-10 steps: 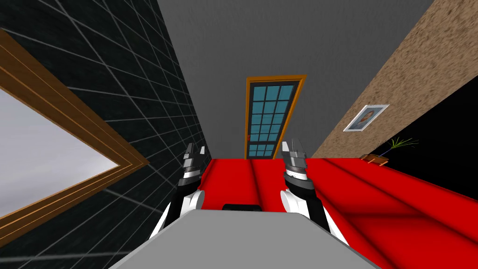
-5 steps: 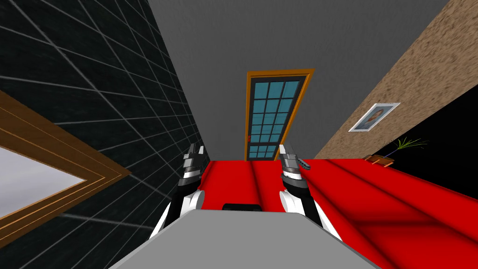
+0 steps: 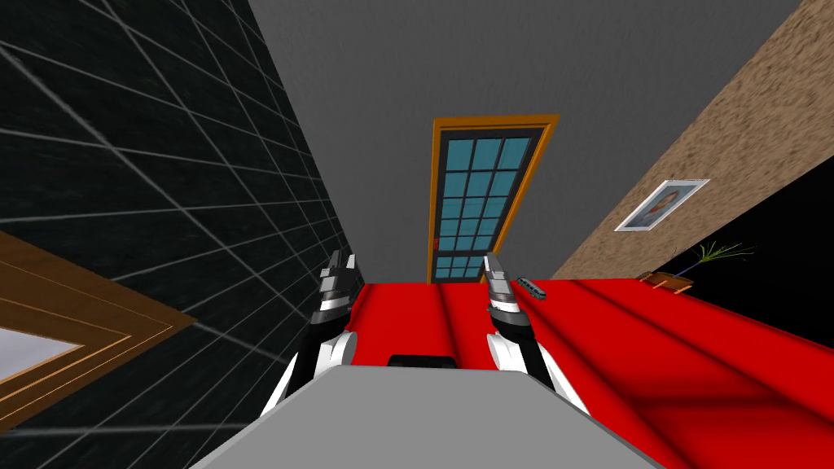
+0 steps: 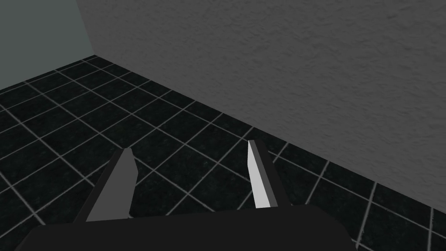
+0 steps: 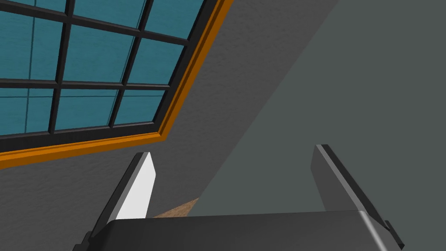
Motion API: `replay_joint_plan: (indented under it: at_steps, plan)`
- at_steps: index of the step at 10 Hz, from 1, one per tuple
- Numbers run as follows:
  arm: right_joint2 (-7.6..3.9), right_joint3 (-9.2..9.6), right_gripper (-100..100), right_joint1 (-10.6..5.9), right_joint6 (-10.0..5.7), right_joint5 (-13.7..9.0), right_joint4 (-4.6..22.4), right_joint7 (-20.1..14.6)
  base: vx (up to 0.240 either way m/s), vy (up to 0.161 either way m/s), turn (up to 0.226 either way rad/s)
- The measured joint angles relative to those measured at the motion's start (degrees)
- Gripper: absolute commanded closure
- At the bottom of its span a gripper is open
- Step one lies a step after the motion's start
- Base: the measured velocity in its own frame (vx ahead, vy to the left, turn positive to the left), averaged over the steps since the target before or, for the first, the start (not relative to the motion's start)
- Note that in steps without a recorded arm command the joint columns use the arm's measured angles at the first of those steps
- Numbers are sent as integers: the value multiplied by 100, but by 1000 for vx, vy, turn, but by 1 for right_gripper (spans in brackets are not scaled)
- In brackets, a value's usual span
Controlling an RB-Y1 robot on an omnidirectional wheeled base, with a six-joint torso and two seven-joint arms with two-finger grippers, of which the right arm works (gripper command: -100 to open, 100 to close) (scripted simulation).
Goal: Pull the door open
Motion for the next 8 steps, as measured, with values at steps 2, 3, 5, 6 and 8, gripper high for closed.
replay_joint_plan:
  at_steps: [2,3,5,6,8]
  plan:
    - [-68,-64,-100,-52,-21,62,200,131,85,13,-14]
    - [-76,-76,-100,-83,-73,91,324,189,87,8,-17]
    - [-110,-105,-100,-133,-112,164,510,326,95,24,-15]
    - [-128,-124,-100,-157,-152,200,640,397,99,29,-19]
    - [-162,-156,-100,-182,-228,276,850,545,102,24,-19]
